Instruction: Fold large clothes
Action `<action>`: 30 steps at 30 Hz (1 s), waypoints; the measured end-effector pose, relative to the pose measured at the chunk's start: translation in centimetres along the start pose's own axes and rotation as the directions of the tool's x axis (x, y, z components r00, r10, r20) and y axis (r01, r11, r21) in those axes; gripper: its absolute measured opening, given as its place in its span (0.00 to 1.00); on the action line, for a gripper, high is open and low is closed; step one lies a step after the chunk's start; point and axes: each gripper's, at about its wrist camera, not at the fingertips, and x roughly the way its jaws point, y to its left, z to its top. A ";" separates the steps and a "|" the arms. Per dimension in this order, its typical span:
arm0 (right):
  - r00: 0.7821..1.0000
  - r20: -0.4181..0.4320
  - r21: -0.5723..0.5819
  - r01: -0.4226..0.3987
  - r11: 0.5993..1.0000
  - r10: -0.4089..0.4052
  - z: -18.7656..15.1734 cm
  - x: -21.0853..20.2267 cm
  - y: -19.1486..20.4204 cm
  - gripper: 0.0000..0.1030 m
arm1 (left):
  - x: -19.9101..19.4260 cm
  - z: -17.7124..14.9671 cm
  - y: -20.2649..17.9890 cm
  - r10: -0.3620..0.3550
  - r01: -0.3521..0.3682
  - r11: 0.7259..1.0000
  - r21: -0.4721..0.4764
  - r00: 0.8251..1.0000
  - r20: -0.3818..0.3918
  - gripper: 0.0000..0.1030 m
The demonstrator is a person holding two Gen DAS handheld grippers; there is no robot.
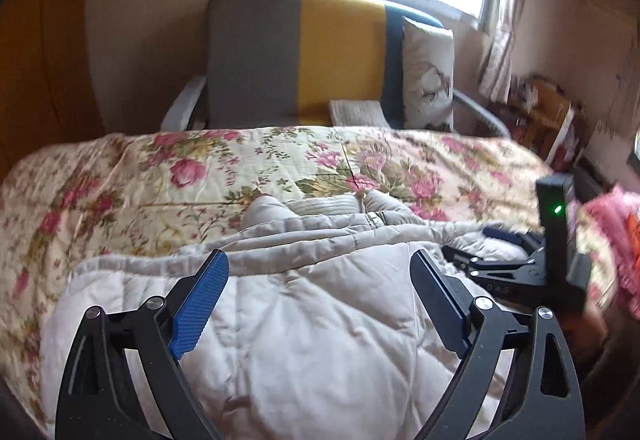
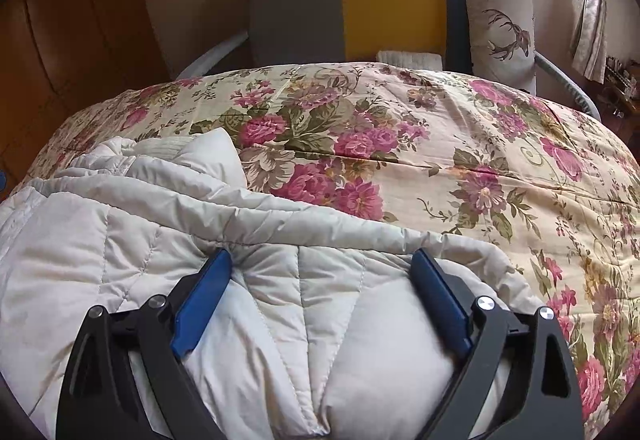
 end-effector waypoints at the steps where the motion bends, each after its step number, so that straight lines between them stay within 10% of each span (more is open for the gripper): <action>1: 1.000 0.001 0.001 0.002 1.000 -0.002 0.0 0.0 0.0 0.89 | 1.0 0.0 -0.7 0.031 -0.031 0.999 0.035 0.999 -0.016 0.88; 5: 1.000 0.001 0.004 0.003 1.000 -0.003 0.0 0.1 -0.1 0.89 | 5.0 -1.1 -1.3 0.125 -0.117 0.986 0.118 0.990 -0.064 0.89; 14: 1.000 0.002 0.014 0.006 1.000 -0.006 -0.1 0.3 -0.2 0.90 | 7.8 -2.9 1.0 0.029 -0.029 1.000 0.009 0.995 -0.093 0.97; 23: 0.991 0.082 0.027 0.101 0.994 -0.103 -0.9 -4.3 0.1 0.98 | 0.3 -3.4 1.8 0.085 -0.087 0.994 -0.071 0.996 -0.036 0.97; 30: 0.968 0.170 -0.030 0.190 0.981 -0.182 -3.3 -7.1 1.8 0.98 | -3.5 -5.9 8.2 0.281 -0.279 0.944 -0.177 0.960 -0.017 0.97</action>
